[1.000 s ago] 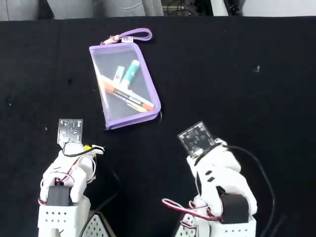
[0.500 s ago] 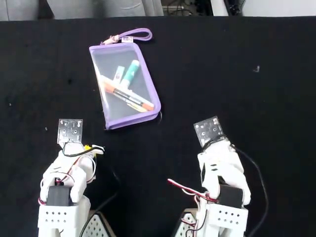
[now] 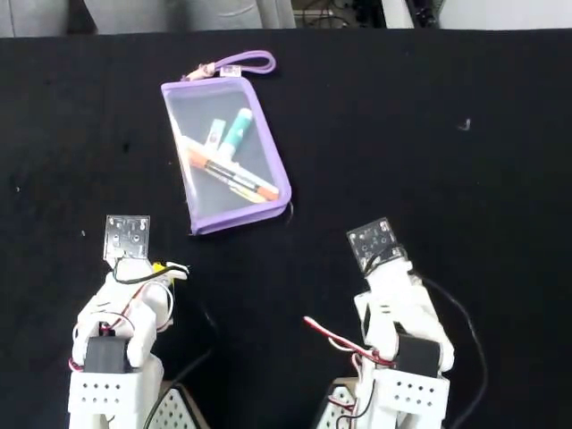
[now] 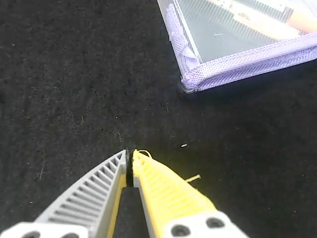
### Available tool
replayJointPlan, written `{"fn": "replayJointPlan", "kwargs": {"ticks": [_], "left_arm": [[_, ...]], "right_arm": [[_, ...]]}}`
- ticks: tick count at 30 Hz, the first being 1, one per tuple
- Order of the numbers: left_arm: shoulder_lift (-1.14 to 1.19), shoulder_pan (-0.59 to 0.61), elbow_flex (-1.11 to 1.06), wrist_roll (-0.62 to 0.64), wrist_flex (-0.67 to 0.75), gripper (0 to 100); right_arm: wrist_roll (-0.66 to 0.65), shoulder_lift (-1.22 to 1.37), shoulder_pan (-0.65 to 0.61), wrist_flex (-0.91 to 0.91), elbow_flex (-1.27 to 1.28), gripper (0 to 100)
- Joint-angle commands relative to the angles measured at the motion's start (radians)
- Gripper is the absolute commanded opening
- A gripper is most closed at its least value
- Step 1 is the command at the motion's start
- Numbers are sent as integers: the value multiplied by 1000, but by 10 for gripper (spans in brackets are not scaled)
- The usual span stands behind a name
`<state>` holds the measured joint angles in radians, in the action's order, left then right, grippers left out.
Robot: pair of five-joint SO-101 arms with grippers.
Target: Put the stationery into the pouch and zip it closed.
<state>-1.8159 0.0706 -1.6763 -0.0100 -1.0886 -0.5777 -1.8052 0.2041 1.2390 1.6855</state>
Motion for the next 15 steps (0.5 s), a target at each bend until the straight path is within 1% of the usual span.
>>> {"fn": "replayJointPlan", "kwargs": {"ticks": [1, 4, 15], "left_arm": [[-2, -2, -24, -6, -5, 30], [-2, -2, -24, -6, -5, 30], [-2, -2, -24, -6, -5, 30]], "right_arm": [[3, -82, 8, 81, -1, 11], [3, -88, -18, 84, -1, 11], [-2, -88, -17, 84, -1, 11]]}}
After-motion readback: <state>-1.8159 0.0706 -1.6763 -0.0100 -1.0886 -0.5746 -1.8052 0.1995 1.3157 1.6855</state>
